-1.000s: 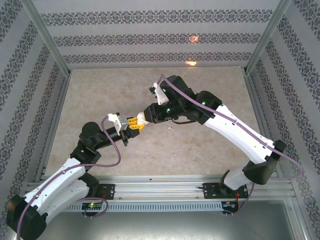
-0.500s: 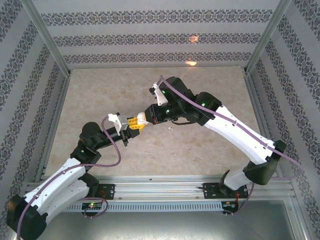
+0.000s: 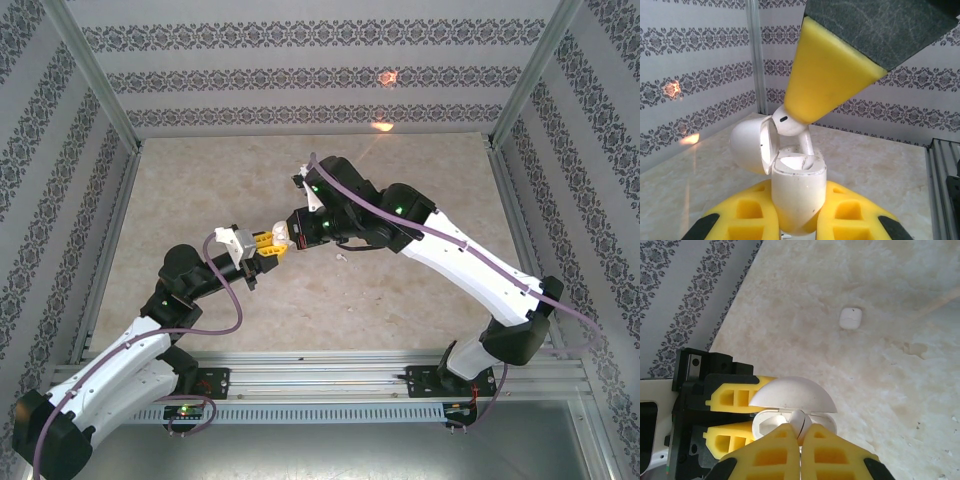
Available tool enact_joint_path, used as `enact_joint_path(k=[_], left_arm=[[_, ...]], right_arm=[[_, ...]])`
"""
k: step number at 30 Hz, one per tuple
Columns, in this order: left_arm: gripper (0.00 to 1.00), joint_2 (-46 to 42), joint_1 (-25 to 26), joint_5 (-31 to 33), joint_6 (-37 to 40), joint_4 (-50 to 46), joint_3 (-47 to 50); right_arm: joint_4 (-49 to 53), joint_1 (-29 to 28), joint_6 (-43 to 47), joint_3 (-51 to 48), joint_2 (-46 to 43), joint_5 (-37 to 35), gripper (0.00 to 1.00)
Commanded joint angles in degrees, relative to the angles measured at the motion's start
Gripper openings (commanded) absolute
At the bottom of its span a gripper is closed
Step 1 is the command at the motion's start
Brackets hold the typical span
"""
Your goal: Insert wireless bluetooth earbuds into charging case
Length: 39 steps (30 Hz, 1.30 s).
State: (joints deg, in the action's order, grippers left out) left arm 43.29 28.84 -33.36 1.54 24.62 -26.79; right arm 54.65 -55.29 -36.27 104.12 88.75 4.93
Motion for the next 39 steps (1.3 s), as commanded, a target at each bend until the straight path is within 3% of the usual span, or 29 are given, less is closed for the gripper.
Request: enact_joint_path(k=[1,17,22,24,39], left_arm=[[0.00,-1.43,0.43,2.31,1.87,3.31,-0.14],[0.00,-1.15,0.49,2.95,3.46,3.76,-0.28],[0.00,-1.19,0.45,3.07,3.80,4.14,-0.06],[0.00,-1.27,0.52,3.00,3.73,4.34,0.00],[0.00,-2.82,0.48,3.33,2.26,3.65,1.04]], right_arm=[[4.48,-0.61,-1.27,1.50,1.61,-2.12,0.02],[13.37,-1.31,-2.22,8.73,8.44,-4.02,0.04],[13.01,-1.65,-2.34,10.36,9.49,-2.52,0.28],[12.18,-1.75,-2.40,10.81,9.51,-1.81,0.32],[5.93,-1.08,-2.52,9.39,3.62,2.97,0.44]])
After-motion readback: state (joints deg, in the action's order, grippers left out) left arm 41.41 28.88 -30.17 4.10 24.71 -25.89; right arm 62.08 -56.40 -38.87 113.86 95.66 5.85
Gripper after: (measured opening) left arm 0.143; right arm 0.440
